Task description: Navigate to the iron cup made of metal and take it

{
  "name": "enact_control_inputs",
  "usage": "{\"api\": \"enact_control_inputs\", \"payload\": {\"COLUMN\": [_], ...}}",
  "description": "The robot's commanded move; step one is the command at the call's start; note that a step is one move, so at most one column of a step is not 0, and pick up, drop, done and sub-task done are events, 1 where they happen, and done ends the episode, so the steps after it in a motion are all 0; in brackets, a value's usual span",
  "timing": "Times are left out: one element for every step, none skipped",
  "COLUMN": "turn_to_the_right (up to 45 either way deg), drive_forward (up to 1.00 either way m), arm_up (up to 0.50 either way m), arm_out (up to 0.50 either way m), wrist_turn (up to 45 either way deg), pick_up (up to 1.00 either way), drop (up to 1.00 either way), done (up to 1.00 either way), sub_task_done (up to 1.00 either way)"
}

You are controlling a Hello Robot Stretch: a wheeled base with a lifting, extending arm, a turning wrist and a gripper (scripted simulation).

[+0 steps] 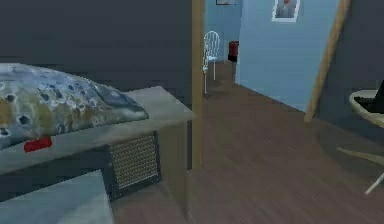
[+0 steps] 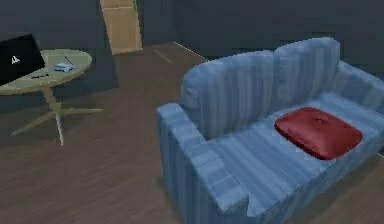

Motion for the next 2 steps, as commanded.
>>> {"api": "enact_control_inputs", "payload": {"turn_to_the_right": [-45.0,-30.0], "drive_forward": [0.00,0.00], "arm_up": [0.00,0.00], "arm_out": [0.00,0.00], "wrist_turn": [0.0,0.0], "pick_up": [0.00,0.00], "drop": [0.00,0.00], "done": [0.00,0.00], "sub_task_done": [0.00,0.00]}}
